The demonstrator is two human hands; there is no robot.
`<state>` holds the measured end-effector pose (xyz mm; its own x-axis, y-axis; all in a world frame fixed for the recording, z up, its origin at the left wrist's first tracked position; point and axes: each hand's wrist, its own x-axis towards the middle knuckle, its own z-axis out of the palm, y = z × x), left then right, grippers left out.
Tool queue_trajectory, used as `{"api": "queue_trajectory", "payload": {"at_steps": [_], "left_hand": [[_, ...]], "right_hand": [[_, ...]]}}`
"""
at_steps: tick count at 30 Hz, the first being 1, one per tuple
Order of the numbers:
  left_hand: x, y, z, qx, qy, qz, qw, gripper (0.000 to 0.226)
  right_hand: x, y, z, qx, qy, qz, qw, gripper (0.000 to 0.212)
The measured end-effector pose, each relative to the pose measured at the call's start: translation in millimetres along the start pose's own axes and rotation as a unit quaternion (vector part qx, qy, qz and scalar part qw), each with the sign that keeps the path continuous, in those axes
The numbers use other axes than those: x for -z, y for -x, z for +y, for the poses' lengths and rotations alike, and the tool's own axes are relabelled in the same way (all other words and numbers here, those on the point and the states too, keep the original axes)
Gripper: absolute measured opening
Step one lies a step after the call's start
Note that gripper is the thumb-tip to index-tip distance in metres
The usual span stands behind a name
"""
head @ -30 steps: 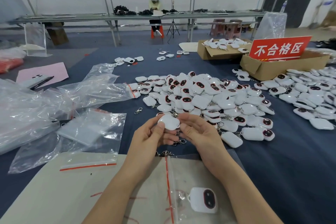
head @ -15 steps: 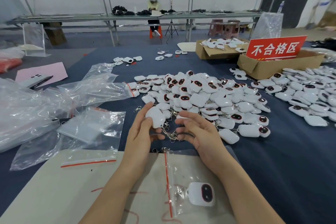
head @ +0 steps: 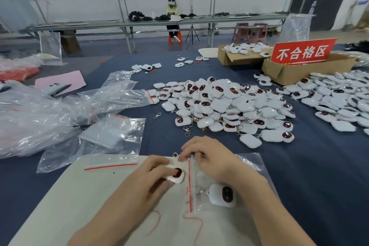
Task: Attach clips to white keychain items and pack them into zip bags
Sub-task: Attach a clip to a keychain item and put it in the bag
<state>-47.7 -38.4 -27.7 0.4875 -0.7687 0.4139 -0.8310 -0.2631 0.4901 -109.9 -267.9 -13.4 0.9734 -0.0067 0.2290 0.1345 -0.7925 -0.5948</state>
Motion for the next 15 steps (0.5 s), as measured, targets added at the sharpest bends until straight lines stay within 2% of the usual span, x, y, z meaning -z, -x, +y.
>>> {"api": "queue_trajectory", "payload": {"at_steps": [2,5,8,11,15], "left_hand": [[-0.3,5.7,1.5,0.011,0.011,-0.001,1.0,0.018],[-2.1,6.6,9.6,0.023,0.056,0.015,0.998,0.008],[-5.8,1.7,24.7,0.01,0.084,0.014,0.996,0.007],[-11.8,-7.8,36.4,-0.016,0.048,0.009,0.999,0.019],[-21.0,-19.3,49.5,0.018,0.073,0.009,0.997,0.024]], "right_hand": [[-3.6,0.7,2.5,-0.015,0.031,-0.023,0.999,0.052],[-7.1,1.0,4.2,-0.033,0.02,0.002,0.999,0.044],[-6.9,3.0,1.2,-0.051,-0.046,0.03,0.997,0.042],[-5.3,5.5,-3.5,-0.076,-0.124,0.056,0.988,0.046],[-3.5,5.6,-4.4,-0.091,-0.159,0.066,0.981,0.051]]}}
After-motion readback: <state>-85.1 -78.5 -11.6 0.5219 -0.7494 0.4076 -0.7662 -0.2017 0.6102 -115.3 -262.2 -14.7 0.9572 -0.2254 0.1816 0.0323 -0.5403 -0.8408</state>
